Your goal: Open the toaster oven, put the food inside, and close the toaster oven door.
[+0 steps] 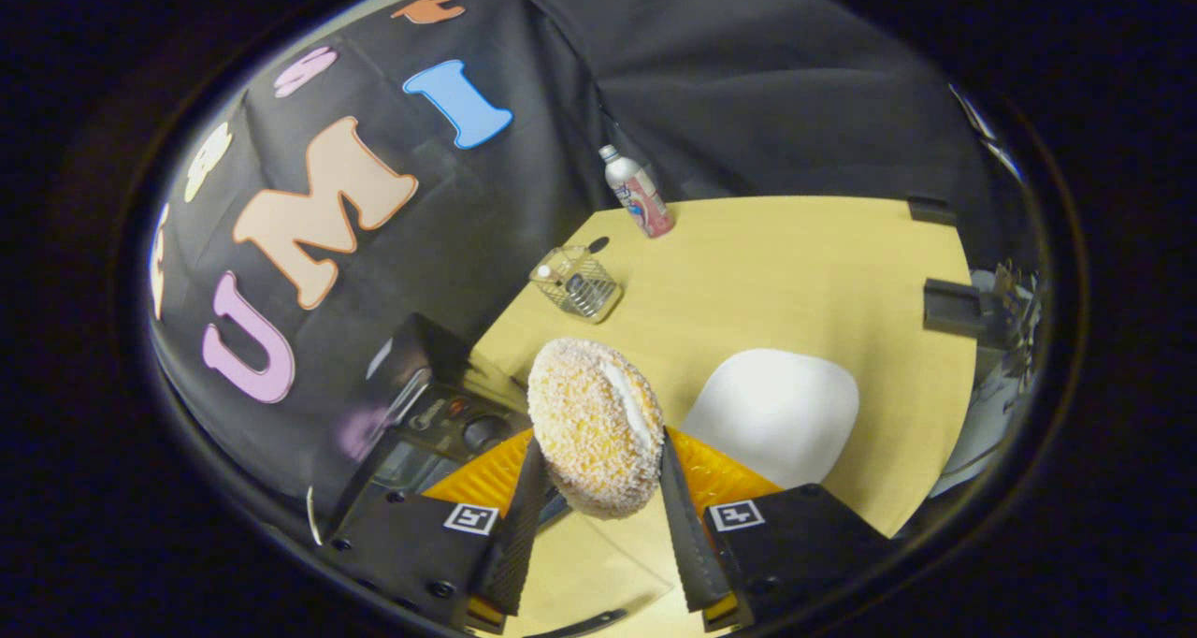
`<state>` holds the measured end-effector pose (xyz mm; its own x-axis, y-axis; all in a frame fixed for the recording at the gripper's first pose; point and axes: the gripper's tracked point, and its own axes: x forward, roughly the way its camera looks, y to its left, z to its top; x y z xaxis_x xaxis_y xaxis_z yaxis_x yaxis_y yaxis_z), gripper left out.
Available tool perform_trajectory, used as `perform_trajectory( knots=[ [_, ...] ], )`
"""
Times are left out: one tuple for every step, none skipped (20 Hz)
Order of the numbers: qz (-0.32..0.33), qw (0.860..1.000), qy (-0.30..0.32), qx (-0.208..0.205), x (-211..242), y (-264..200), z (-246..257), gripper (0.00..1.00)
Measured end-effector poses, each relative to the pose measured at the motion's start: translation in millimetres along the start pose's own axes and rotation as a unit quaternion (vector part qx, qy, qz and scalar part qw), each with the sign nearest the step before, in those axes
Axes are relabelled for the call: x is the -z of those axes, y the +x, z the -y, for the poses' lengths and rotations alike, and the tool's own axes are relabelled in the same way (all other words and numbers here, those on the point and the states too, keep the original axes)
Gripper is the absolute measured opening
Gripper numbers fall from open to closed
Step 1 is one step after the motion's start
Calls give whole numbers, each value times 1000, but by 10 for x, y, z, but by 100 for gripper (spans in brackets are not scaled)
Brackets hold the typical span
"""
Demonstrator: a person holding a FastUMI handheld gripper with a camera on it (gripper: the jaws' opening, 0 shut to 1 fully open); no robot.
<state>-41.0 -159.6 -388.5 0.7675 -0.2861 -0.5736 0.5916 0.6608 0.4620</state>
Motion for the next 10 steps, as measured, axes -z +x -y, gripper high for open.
perform_trajectory(
  knots=[
    [-2, 1000, 10, -5, 79, -53, -70, 67],
    [-4, 1000, 18, -9, 151, -109, -137, 67],
    [-5, 1000, 26, -13, 231, -162, -209, 67],
    [-7, 999, 33, -18, 304, -208, -275, 67],
    [-9, 999, 39, -22, 379, -252, -341, 67],
    [-13, 999, 45, -27, 452, -281, -404, 67],
    [-16, 998, 52, -32, 531, -320, -475, 67],
    [-20, 997, 59, -37, 608, -344, -533, 67],
    [-25, 997, 66, -40, 679, -356, -588, 67],
    [-29, 996, 73, -43, 750, -364, -644, 67]
  ],
)
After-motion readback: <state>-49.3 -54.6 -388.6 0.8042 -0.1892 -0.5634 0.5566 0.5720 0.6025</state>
